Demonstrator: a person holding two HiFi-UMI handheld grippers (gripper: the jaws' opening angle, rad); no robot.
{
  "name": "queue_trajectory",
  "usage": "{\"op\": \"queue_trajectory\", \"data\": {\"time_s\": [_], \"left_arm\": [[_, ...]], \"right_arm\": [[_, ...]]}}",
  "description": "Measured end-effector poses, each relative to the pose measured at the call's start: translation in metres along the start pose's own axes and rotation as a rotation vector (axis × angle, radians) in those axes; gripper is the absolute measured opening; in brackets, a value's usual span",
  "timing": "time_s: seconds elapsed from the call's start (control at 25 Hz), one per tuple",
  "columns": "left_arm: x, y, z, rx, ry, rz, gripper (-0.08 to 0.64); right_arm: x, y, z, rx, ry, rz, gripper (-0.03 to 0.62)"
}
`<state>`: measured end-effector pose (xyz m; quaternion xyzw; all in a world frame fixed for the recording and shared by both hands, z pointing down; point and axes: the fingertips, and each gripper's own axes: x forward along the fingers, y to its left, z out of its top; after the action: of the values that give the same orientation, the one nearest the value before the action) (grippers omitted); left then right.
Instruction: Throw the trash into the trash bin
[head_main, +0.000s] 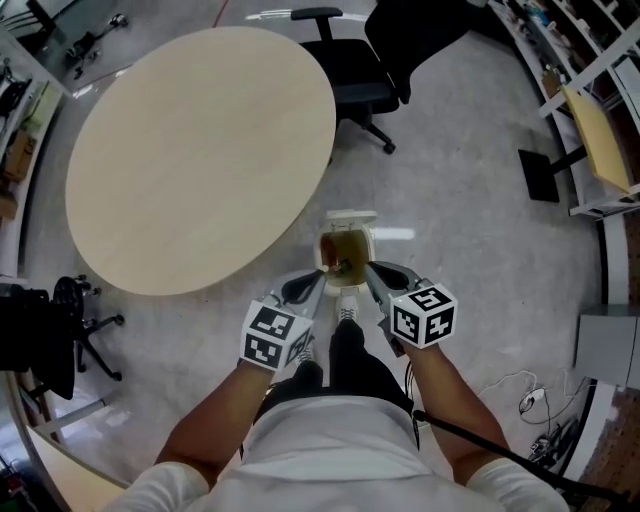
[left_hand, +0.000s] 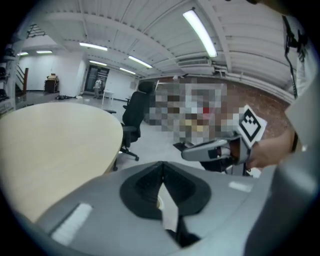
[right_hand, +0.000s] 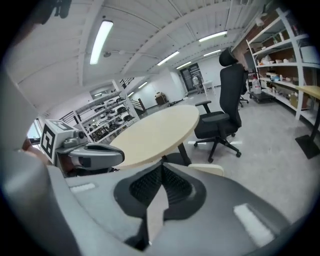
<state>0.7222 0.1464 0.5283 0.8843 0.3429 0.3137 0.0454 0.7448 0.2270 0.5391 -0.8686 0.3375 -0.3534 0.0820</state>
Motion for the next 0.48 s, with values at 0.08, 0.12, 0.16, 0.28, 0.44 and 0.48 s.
{"op": "queue_trajectory", "data": {"time_s": [0.08, 0.12, 0.16, 0.28, 0.44, 0.48], "left_arm": [[-0.015, -0.006, 0.012, 0.024, -0.032, -0.009, 0.008], [-0.022, -0.007, 0.018, 0.031, -0.047, -0.013, 0.008], [-0.029, -0.008, 0.023, 0.034, -0.061, -0.017, 0.008], [-0.048, -0.012, 0.039, 0.037, -0.090, -0.023, 0.008], [-0.075, -0.025, 0.057, 0.062, -0.132, -0.040, 0.008], [-0.083, -0.028, 0.063, 0.072, -0.150, -0.045, 0.008]], "right_arm": [[-0.014, 0.018, 0.011, -0.032, -0.031, 0.016, 0.003], [-0.021, 0.026, 0.016, -0.048, -0.046, 0.022, 0.003], [-0.027, 0.034, 0.021, -0.062, -0.063, 0.027, 0.003], [-0.046, 0.054, 0.037, -0.082, -0.116, 0.037, 0.003], [-0.070, 0.077, 0.053, -0.115, -0.183, 0.016, 0.003], [-0.074, 0.082, 0.059, -0.127, -0.203, 0.005, 0.003]]}}
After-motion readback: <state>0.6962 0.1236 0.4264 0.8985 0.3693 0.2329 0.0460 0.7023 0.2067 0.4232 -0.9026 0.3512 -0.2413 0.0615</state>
